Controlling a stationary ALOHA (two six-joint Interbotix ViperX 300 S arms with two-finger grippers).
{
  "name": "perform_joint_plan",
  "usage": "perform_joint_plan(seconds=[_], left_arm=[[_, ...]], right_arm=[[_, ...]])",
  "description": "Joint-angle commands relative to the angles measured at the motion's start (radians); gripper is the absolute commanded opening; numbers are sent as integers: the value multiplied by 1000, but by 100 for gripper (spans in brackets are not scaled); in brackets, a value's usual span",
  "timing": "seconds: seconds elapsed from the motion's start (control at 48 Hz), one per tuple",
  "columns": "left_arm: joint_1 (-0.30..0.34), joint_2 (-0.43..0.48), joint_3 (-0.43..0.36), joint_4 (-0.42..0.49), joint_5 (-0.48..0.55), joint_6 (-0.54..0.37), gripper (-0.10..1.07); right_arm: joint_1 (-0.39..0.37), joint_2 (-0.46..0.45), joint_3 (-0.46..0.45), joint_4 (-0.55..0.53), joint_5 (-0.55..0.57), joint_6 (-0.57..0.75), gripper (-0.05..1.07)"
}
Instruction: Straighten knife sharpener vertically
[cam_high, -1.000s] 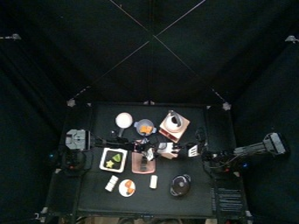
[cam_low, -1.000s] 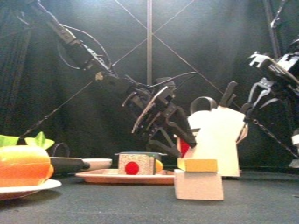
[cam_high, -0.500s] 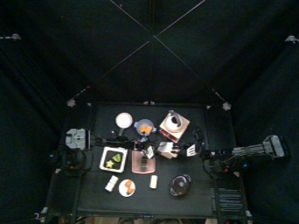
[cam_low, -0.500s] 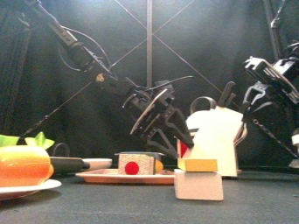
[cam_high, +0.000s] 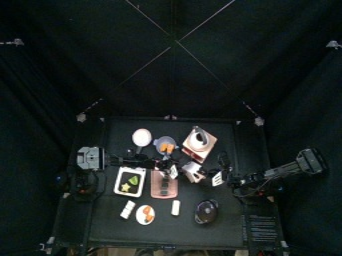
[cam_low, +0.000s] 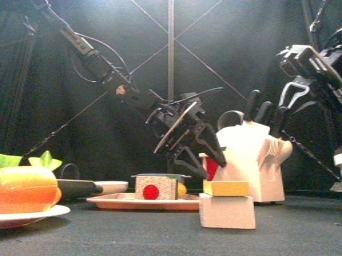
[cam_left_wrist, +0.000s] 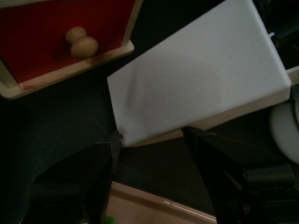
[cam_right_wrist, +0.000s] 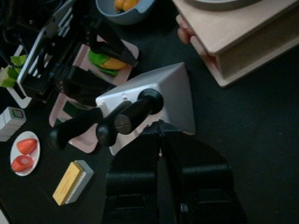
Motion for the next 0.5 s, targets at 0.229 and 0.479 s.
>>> perform_joint_plan(seconds=[0.229,0.479], left_arm=[[5,-18,-38,-2,-3,2,93],[2,-21,-44,-2,-3,2,93]], right_arm=[[52,78,-84,29,9,5,32],[75,112,-127,31,9,5,32]])
